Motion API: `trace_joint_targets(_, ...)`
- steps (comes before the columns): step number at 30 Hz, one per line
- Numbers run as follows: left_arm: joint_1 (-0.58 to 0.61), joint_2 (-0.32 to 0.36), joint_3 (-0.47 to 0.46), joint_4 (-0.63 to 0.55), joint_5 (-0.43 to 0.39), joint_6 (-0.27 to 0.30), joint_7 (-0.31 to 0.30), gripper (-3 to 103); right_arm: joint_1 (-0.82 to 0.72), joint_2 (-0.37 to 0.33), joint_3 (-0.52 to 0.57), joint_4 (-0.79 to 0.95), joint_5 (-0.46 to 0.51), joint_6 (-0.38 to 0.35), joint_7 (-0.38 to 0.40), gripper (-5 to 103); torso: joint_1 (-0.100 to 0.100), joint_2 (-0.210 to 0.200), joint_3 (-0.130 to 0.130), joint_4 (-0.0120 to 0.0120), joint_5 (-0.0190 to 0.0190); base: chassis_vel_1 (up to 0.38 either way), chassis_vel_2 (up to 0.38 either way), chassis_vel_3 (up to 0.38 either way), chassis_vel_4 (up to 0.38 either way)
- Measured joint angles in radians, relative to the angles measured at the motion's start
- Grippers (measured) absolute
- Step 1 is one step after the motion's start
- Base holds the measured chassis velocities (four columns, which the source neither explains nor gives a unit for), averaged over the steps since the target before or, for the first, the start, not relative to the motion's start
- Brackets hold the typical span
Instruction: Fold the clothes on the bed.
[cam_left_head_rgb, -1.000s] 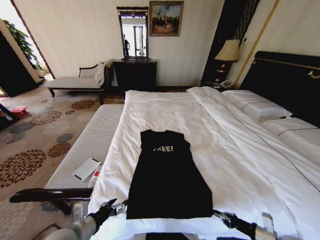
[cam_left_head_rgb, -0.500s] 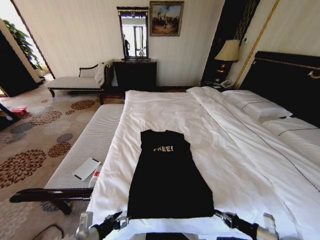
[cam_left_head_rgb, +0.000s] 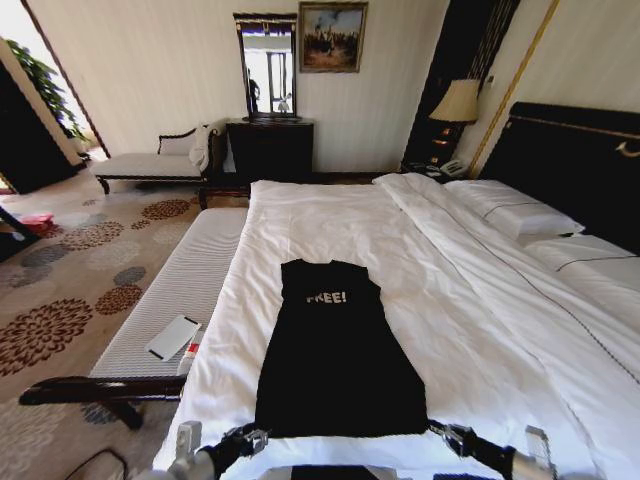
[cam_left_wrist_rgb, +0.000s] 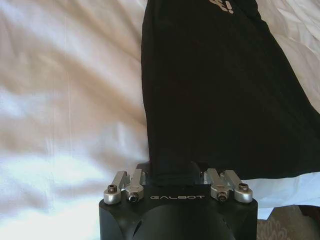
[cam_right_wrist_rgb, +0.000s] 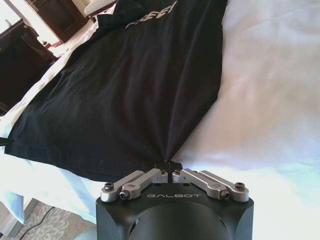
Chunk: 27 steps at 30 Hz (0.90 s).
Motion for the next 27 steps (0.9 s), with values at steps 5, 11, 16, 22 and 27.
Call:
trace_joint_targets(5, 0.006, -0.001, -0.011, 0.004, 0.002, -0.005, 0.004, 32, 0.003, 0.000, -0.004, 0.001, 0.001, 0.000, 0.005, 0, 0.000, 0.000, 0.000, 0.0001, 0.0000, 0.000, 0.000, 0.000, 0.000)
trace_joint_targets(11, -0.025, 0.016, -0.037, 0.002, -0.025, -0.003, -0.001, 11, 0.004, -0.013, -0.009, 0.003, 0.000, 0.000, 0.008, 0, 0.000, 0.000, 0.000, -0.0001, -0.0001, 0.000, 0.000, 0.000, 0.000)
trace_joint_targets(16, -0.020, 0.021, -0.045, -0.005, -0.032, 0.001, -0.003, 1, 0.004, -0.010, -0.005, 0.007, 0.008, -0.001, 0.011, 0, 0.000, 0.000, 0.000, 0.0000, -0.0001, 0.000, 0.000, 0.000, 0.000)
trace_joint_targets(22, 0.032, 0.009, -0.029, -0.008, 0.011, -0.005, 0.007, 0, -0.006, -0.001, 0.002, 0.010, 0.006, 0.000, 0.008, 0, 0.000, 0.000, 0.000, 0.0000, -0.0001, 0.000, 0.000, 0.000, 0.000)
trace_joint_targets(27, 0.068, -0.004, -0.023, 0.007, 0.059, -0.031, 0.026, 0, -0.009, 0.001, 0.007, 0.010, 0.005, 0.005, 0.010, 0, 0.000, 0.000, 0.000, 0.0001, 0.0000, 0.000, 0.000, 0.000, 0.000)
